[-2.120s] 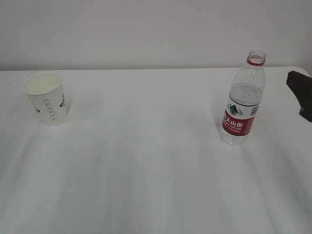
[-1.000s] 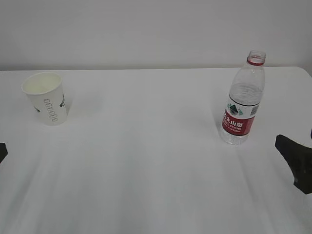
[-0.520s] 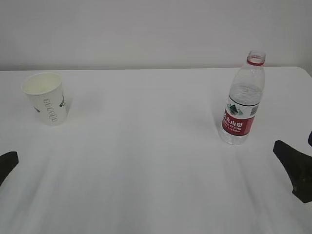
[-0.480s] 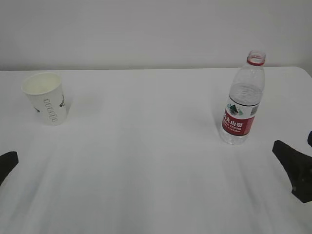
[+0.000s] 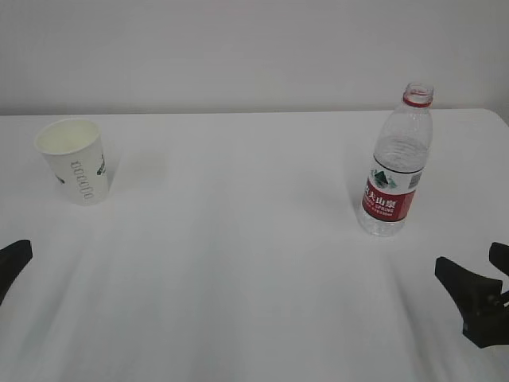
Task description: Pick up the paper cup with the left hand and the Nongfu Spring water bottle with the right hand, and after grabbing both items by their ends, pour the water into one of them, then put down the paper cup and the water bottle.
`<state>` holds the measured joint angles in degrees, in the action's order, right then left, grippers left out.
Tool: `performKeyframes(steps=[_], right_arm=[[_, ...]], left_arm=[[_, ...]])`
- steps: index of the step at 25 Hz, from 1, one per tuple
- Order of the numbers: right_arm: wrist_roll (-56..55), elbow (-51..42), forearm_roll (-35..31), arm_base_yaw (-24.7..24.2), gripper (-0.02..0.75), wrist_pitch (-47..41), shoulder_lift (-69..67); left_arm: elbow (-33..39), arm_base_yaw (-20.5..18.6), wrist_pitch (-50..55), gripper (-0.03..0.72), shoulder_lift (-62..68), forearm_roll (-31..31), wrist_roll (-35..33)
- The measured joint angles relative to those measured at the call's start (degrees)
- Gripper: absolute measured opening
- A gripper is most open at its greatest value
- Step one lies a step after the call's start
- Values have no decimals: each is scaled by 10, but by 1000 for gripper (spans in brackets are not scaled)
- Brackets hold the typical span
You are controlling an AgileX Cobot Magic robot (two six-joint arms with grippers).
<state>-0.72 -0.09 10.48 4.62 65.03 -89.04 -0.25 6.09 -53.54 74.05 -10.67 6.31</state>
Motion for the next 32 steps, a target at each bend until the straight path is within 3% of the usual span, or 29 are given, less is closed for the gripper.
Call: performKeyframes(steps=[6, 12, 32], right_arm=[[7, 8, -1, 0, 590, 3, -2], [11, 15, -1, 0, 590, 3, -3], [21, 70, -1, 0, 590, 4, -31]], left_arm=[[-1, 0, -105, 587, 115, 20, -21], [-25, 0, -116, 587, 211, 24, -23], [-78, 0, -120, 587, 222, 31, -24]])
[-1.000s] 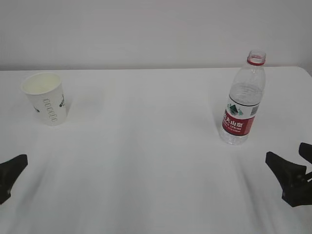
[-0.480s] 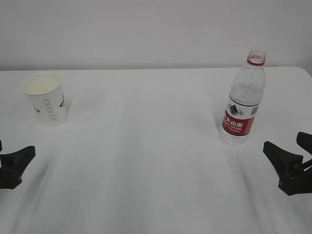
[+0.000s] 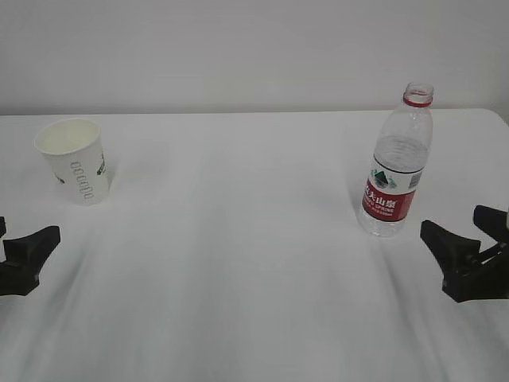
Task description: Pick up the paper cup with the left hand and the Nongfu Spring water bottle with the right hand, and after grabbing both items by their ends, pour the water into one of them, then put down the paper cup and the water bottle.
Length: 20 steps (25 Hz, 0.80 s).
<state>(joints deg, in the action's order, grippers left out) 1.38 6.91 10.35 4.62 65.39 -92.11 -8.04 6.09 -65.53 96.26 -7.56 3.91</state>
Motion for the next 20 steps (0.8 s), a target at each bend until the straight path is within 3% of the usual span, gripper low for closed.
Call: performKeyframes(steps=[12, 20], right_arm=[[0, 83, 38, 0, 590, 0, -118], [0, 96, 17, 0, 591, 1, -130]], left_arm=[[0, 0, 0, 587, 0, 0, -1], [0, 0, 0, 587, 0, 0, -8]])
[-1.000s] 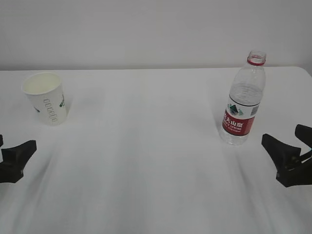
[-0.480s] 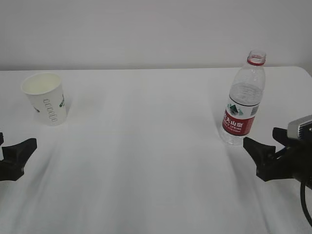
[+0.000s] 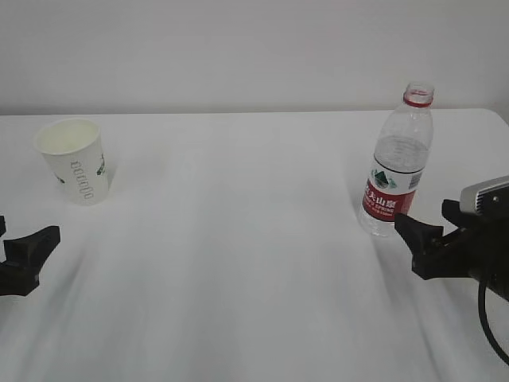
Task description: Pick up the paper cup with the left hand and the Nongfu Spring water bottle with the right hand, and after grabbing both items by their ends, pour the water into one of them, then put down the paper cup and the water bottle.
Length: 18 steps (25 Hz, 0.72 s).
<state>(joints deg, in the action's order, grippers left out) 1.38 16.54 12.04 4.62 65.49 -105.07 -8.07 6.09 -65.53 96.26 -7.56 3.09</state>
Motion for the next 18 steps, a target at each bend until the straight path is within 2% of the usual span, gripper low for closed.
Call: performKeyframes(steps=[13, 18], right_arm=[[-14, 52, -13, 0, 591, 0, -62], [-30, 69, -3, 0, 650, 0, -77]], left_arm=[[-11, 0, 0, 587, 0, 0, -2], [-11, 0, 0, 587, 0, 0, -9]])
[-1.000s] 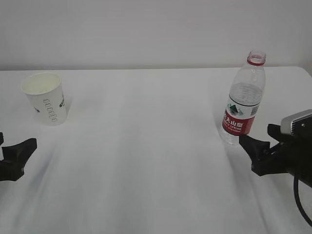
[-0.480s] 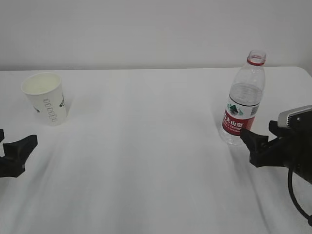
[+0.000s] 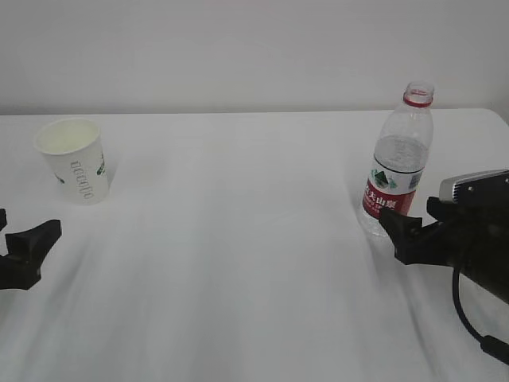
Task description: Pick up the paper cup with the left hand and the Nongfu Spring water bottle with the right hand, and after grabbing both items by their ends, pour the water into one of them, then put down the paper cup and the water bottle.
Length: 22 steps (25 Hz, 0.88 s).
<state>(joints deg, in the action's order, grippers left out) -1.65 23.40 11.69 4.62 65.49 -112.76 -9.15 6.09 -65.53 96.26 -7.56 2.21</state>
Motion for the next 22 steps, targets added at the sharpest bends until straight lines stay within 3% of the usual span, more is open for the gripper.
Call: performKeyframes(steps=[22], right_arm=[[-15, 58, 5, 0, 671, 0, -31]], left_arm=[[0, 0, 0, 587, 0, 0, -9]])
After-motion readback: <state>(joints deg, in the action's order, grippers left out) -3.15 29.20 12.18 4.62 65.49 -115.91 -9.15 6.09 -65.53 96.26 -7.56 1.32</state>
